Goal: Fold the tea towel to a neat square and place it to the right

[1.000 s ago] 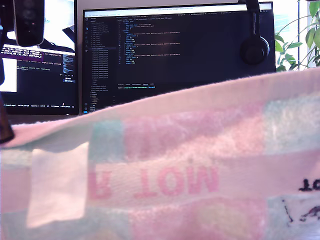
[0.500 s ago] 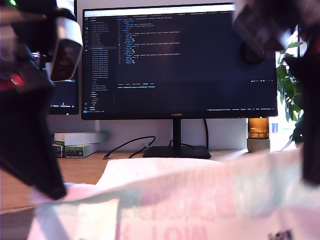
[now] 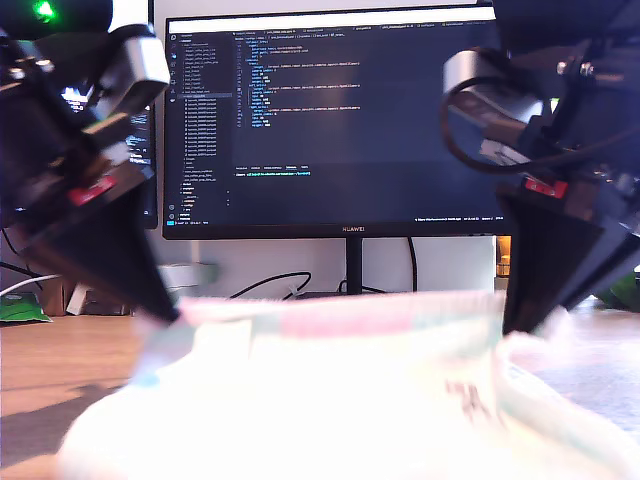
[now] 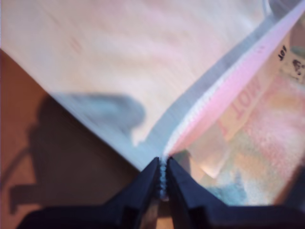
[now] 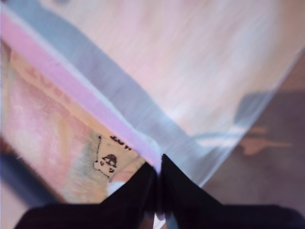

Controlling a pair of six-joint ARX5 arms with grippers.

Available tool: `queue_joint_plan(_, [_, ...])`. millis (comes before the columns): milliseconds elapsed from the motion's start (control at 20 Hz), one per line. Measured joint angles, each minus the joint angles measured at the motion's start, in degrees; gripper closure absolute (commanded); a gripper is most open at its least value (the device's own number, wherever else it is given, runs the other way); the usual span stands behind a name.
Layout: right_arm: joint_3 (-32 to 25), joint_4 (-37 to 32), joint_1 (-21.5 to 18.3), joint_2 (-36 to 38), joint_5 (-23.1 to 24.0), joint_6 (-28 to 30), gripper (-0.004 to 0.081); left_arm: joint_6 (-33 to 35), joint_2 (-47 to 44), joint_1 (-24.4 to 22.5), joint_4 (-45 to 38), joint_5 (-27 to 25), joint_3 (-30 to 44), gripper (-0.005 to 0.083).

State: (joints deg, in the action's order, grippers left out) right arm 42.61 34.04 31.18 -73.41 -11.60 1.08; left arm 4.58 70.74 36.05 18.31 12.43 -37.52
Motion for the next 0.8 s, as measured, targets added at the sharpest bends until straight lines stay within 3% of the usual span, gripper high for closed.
queue_joint_plan(200, [0.7, -4.6, -4.0, -0.8, -1.1, 0.5, 0.0782, 1.5, 0.0, -3.5, -6.9, 0.3, -0.3, 0.0797])
queue_joint_plan(450, [7.1, -8.6, -5.7, -7.2, -0.8, 2.2, 0.0782, 4.4, 0.1, -7.4, -13.2, 0.3, -0.3, 0.0797])
queue_joint_plan(600, [13.2, -6.2, -6.1, -12.4, 3.1, 5.3, 0.0782, 4.7, 1.7, -8.8, -17.7, 0.5, -0.3, 0.0797])
queue_joint_plan(800, [22.8, 2.0, -6.3, -17.4, 6.1, 9.0, 0.0782, 5.6, 4.4, -10.0, -21.1, 0.7, -0.3, 0.0797])
